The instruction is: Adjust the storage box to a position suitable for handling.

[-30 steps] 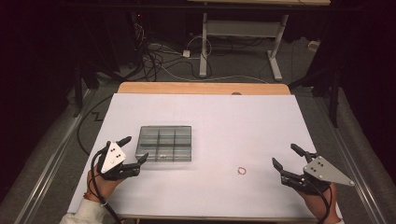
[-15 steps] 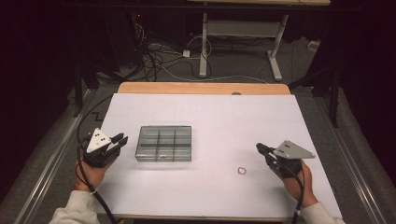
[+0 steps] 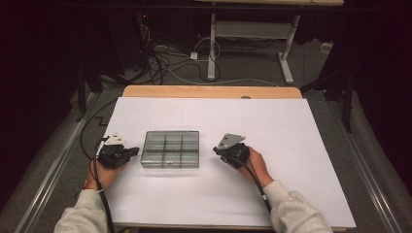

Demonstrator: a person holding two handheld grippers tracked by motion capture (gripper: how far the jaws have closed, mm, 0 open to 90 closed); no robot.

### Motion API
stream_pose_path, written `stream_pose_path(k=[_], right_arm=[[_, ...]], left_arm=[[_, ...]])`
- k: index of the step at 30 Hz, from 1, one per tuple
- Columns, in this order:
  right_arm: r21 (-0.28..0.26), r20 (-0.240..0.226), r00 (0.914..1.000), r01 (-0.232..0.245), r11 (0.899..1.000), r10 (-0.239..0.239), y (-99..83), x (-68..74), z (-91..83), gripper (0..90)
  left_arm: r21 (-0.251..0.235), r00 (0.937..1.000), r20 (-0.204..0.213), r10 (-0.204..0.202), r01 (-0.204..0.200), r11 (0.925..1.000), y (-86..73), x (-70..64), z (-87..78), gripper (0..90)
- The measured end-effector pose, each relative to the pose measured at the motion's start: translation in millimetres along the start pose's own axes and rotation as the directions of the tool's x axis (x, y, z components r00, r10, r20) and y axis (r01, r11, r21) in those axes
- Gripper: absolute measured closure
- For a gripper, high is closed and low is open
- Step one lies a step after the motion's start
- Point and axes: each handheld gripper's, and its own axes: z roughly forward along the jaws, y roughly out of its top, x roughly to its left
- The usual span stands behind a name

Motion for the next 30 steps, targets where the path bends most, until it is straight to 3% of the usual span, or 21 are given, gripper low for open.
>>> stream_pose_path(k=[4,10,11,13,18,21,30], right_arm=[[0.031,-0.033,0.999,0.032,0.999,-0.031,14.9,9.2,16.2,90.0],[0.051,-0.058,0.9976,0.041,0.998,-0.038,21.6,14.1,27.5,90.0],[0.065,-0.041,0.998,0.051,0.997,-0.049,21.3,14.2,27.4,90.0],[0.068,-0.043,0.9988,0.028,0.997,-0.025,18.3,9.7,25.6,90.0],[0.091,0.007,1.0,0.005,0.996,-0.006,9.2,1.3,17.6,90.0],[0.089,0.017,0.9998,-0.011,0.996,0.01,0.7,-4.1,11.2,90.0],[0.098,0.076,0.9957,-0.06,0.993,0.053,-23.4,-20.2,-7.4,90.0]], left_arm=[[0.022,0.9989,0.039,0.024,-0.025,0.9994,4.1,-4.5,8.7,87.5],[0.02,0.9983,0.044,0.038,-0.039,0.999,10.4,-12.7,14.2,87.6],[0.025,0.9983,0.031,0.05,-0.05,0.9984,12.8,-15.7,15.5,87.6],[0.025,0.998,0.029,0.056,-0.056,0.9981,17.2,-20.8,19.6,87.6],[0.04,0.9954,0.0,0.096,-0.096,0.9946,29.9,-35.2,32.2,87.6],[0.034,0.996,0.02,0.087,-0.088,0.9956,36.4,-41.4,38.4,87.6],[0.023,0.9913,0.034,0.127,-0.128,0.9915,56.9,-66.4,59.8,87.6]])
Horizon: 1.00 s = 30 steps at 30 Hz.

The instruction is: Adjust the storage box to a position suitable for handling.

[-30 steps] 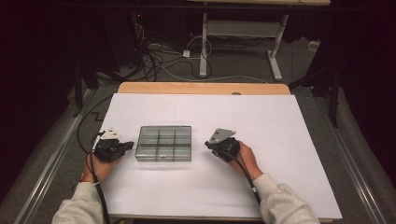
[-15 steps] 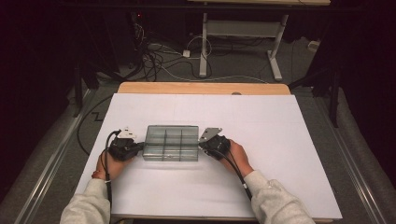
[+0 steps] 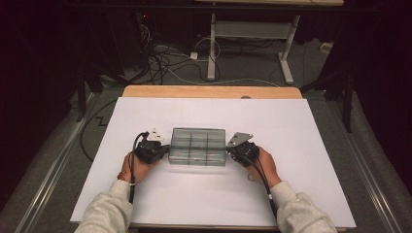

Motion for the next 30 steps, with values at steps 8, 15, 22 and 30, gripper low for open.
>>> stream_pose_path(k=[8,15,22,30], right_arm=[[0.009,0.049,0.9982,-0.036,0.999,0.035,-17.7,-13.5,-10.4,90.0],[-0.001,0.068,0.9955,-0.067,0.998,0.067,-30.2,-23.3,-15.5,90.0],[-0.02,0.078,0.9954,-0.053,0.998,0.054,-31.8,-25.3,-19.1,90.0],[-0.168,0.085,0.9899,-0.098,0.981,0.113,-37.5,-37.9,-51.9,84.9]], left_arm=[[-0.005,0.9996,0.01,0.026,-0.026,0.9996,17.3,-15.2,15.6,87.6],[-0.003,0.9984,0.0,0.057,-0.057,0.9984,26.7,-24.4,23.5,87.6],[-0.038,0.9935,-0.035,0.108,-0.11,0.9932,29.6,-24.3,12.1,87.3],[-0.154,0.9808,-0.102,0.166,-0.181,0.9715,33.2,-26.7,-25.7,83.4]])
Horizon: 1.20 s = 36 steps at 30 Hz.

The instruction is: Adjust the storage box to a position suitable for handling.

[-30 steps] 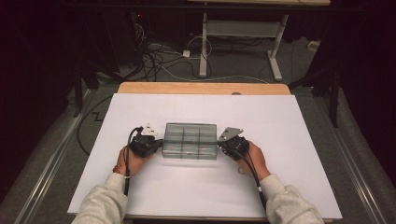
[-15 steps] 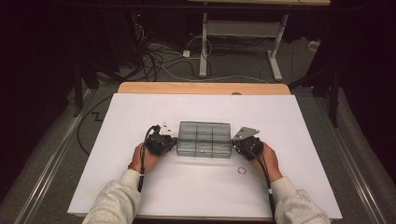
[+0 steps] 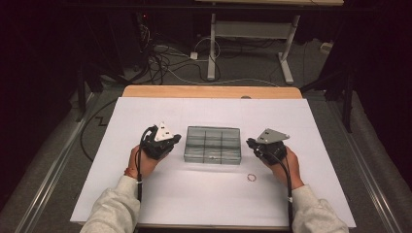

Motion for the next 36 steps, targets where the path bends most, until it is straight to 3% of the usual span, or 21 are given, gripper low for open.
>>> stream_pose_path(k=[4,6,10,15,20,21,24,26,29,36], right_arm=[[-0.07,0.003,0.9997,-0.023,0.997,0.024,2.0,-5.2,-18.3,81.1],[-0.1,-0.006,0.9994,-0.035,0.994,0.035,0.9,-6.1,-26.5,77.6],[-0.163,0.017,0.9989,-0.039,0.986,0.042,-3.3,-2.0,-46.6,70.6],[-0.219,0.043,0.9978,-0.039,0.975,0.05,-6.7,3.9,-68.8,62.0],[-0.231,0.082,0.996,-0.016,0.973,0.035,-10.4,11.6,-78.5,49.2],[-0.235,0.093,0.9953,-0.004,0.972,0.027,-12.6,13.4,-81.6,46.7],[-0.237,0.128,0.9916,0.01,0.971,0.02,-16.9,16.3,-85.9,41.6],[-0.242,0.147,0.9892,0.036,0.97,-0.001,-21.4,20.0,-88.6,40.6],[-0.245,0.166,0.9856,0.072,0.967,-0.031,-28.7,24.5,-92.1,37.9],[-0.256,0.178,0.984,0.043,0.966,0.003,-45.0,23.7,-98.3,31.4]], left_arm=[[-0.044,0.9993,-0.01,0.035,-0.035,0.9984,2.8,-5.2,-14.4,83.1],[-0.053,0.9972,-0.042,0.063,-0.065,0.9965,2.0,-8.2,-24.7,79.8],[-0.087,0.9956,-0.057,0.074,-0.079,0.9931,-3.2,-9.4,-41.8,76.4],[-0.102,0.9942,-0.063,0.087,-0.093,0.9904,-5.5,-10.7,-50.5,71.7],[-0.1,0.9918,-0.059,0.113,-0.119,0.9879,-7.3,-14.8,-52.4,60.0],[-0.094,0.9908,-0.058,0.122,-0.127,0.9874,-7.8,-15.8,-51.7,50.4],[-0.078,0.9839,-0.074,0.163,-0.168,0.9827,-13.2,-19.3,-48.0,41.9],[-0.078,0.9876,-0.064,0.143,-0.148,0.9859,-18.4,-18.4,-45.3,36.3],[-0.09,0.9887,-0.087,0.122,-0.129,0.9876,-26.3,-17.5,-45.5,28.6],[-0.125,0.9881,-0.131,0.081,-0.097,0.9874,-49.3,-18.6,-53.6,21.6]])
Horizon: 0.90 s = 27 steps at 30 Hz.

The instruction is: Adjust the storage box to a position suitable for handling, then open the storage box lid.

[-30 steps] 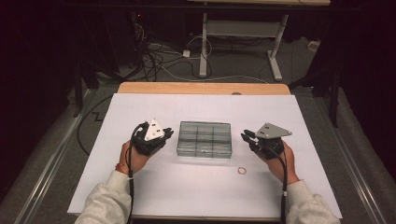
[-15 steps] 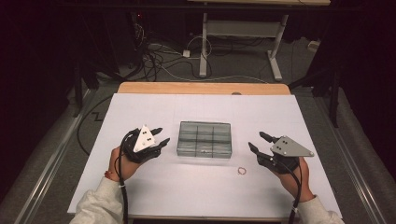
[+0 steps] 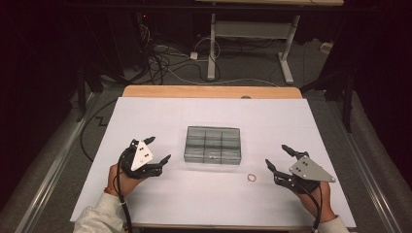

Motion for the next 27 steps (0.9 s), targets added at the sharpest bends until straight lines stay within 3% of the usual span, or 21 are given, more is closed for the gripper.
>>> stream_pose_path(k=[5,9,11,15,19,20,23,27], right_arm=[[0.009,0.013,0.9997,-0.019,1.0,0.019,-8.8,0.7,-5.4,28.2],[0.024,0.012,0.9998,-0.014,1.0,0.014,-18.5,4.0,-8.5,28.9],[0.032,0.011,0.9999,-0.011,0.999,0.01,-21.2,5.6,-7.8,28.9],[0.047,-0.003,1.0,-0.002,0.999,0.002,-23.9,5.9,-4.0,29.7],[0.057,-0.024,0.9997,0.006,0.998,-0.004,-25.8,7.1,-0.9,32.9],[0.061,-0.041,0.9992,0.004,0.998,-0.001,-25.9,8.1,0.1,41.7],[0.057,-0.074,0.9973,0.0,0.998,0.004,-24.2,9.3,1.4,54.3],[0.078,-0.128,0.9915,0.035,0.996,-0.025,-22.4,11.9,5.8,68.0]], left_arm=[[0.029,1.0,0.003,0.003,-0.003,0.9996,-15.2,-4.8,-4.1,20.1],[0.046,0.9987,0.026,-0.043,0.042,0.9981,-28.3,-7.2,-7.5,16.6],[0.07,0.9983,0.034,-0.048,0.046,0.9965,-33.5,-8.8,-7.1,16.5],[0.094,0.9958,0.057,-0.071,0.065,0.9934,-37.6,-10.2,-6.0,16.7],[0.105,0.9954,0.073,-0.063,0.055,0.9929,-37.6,-13.3,-5.5,17.4],[0.112,0.995,0.078,-0.061,0.052,0.9923,-37.6,-13.7,-5.5,19.5],[0.122,0.9939,0.087,-0.069,0.058,0.9909,-38.1,-14.4,-6.0,19.5],[0.122,0.9901,0.101,-0.097,0.085,0.9889,-38.8,-13.5,-6.4,19.5]])
